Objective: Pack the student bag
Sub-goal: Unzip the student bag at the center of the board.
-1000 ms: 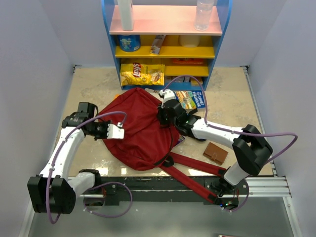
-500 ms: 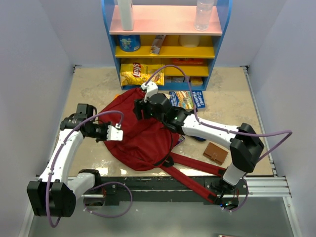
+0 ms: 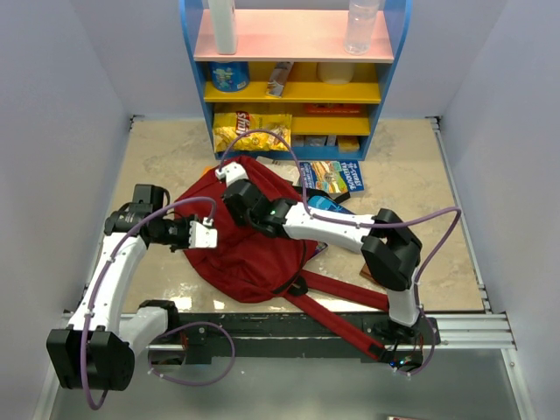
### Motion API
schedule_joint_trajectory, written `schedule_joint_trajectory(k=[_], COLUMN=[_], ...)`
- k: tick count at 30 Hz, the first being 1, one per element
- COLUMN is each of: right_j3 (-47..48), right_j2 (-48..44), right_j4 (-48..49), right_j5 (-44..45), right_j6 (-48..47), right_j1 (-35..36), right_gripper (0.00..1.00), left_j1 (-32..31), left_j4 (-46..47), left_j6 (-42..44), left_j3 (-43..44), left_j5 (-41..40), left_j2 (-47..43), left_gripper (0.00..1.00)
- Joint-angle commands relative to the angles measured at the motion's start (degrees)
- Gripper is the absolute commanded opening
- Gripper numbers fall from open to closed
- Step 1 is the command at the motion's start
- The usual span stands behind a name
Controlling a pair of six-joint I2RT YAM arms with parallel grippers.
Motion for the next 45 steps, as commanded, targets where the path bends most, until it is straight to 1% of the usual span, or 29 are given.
schedule_joint_trajectory(k=[1,7,10,12,13,14,15,17,18,19,20,23,26,28,29,32,33,34,35,36,37,38,43,45], right_j3=[-4.4,-14.5,-18.8,-20.9,-21.3,-21.7,-22.3,-22.9,-23.7,-24.2,-24.9,-28.6,-33.4,-36.7,-37.5,-38.4,-38.5,-38.5,-38.6,-38.5,-38.4,-38.4,-40.3,-41.8], right_j2=[-6.3,-13.2,-14.9,-14.8,-14.5,-13.6,-13.3,-12.5,-12.5,-12.6,-12.9,-15.3,-18.4,-20.6,-20.8,-20.2,-19.9,-19.3,-19.1,-18.7,-18.0,-17.8,-17.3,-17.7], right_j4=[-1.5,1.0,3.2,4.1,4.6,5.0,5.2,6.5,6.9,8.0,8.6,12.5,16.9,20.3,21.3,22.6,23.0,23.8,24.1,24.5,24.6,24.7,25.6,25.9], right_j5=[2.2,3.7,3.6,3.2,3.1,3.1,3.0,3.1,3.3,4.5,5.1,8.0,10.2,11.0,11.1,11.1,11.2,11.0,10.7,10.7,10.5,10.4,11.1,11.5], right_j6=[-0.5,2.0,3.9,5.1,5.6,6.3,6.6,7.9,8.5,9.1,10.3,13.6,17.3,18.8,19.9,21.7,22.2,22.5,23.3,23.5,23.9,24.6,27.8,29.5], right_j1=[0.8,3.7,4.5,4.7,4.7,4.9,4.9,5.3,5.5,5.6,6.1,6.6,6.6,6.7,6.6,6.7,6.6,6.6,6.6,6.7,6.7,6.6,6.7,6.6], right_gripper=[0.36,0.34,0.33,0.33,0.33,0.32,0.32,0.31,0.31,0.3,0.28,0.25,0.23,0.22,0.22,0.2,0.19,0.18,0.16,0.16,0.14,0.13,0.04,0.03], left_j1=[0.2,0.3,-0.8,-3.7,-5.1,-8.0,-9.6,-12.7,-13.0,-13.2,-13.4,-14.4,-15.9,-16.5,-17.0,-17.4,-17.5,-17.6,-18.2,-18.4,-18.6,-18.8,-19.5,-20.3], left_j4=[4.2,10.2,12.7,14.6,17.4,19.2,21.2,27.8,31.2,32.7,34.2,36.8,39.9,43.5,45.0,50.1,51.5,51.9,52.5,54.3,55.3,56.1,62.7,64.9], left_j6=[-7.2,-12.1,-15.1,-17.5,-21.1,-23.0,-25.0,-31.0,-33.0,-36.5,-38.4,-40.5,-43.4,-46.3,-47.2,-50.3,-51.1,-52.5,-53.4,-54.3,-56.4,-57.1,-60.6,-60.7], left_j3=[3.3,4.3,4.6,4.4,4.3,4.1,3.3,2.1,1.6,1.5,1.3,-0.2,-4.2,-7.7,-8.9,-11.8,-11.9,-11.8,-11.6,-11.5,-11.5,-11.4,-11.5,-11.6], left_j5=[1.5,3.3,4.0,3.4,3.0,1.8,1.1,0.8,1.5,2.1,1.8,0.3,-1.4,-3.0,-5.1,-6.8,-6.4,-6.0,-6.1,-6.4,-6.9,-7.7,-9.3,-10.6], left_j2=[0.5,1.9,2.8,3.5,3.7,4.0,4.1,4.7,5.5,6.2,8.2,10.5,10.6,10.3,10.2,10.6,10.8,11.1,11.4,11.6,11.7,12.1,13.4,14.5], left_gripper=[0.25,0.27,0.29,0.31,0.32,0.33,0.33,0.34,0.35,0.39,0.39,0.41,0.43,0.49,0.51,0.58,0.72,0.79,0.91,0.96,0.96,1.0,1.0,1.0])
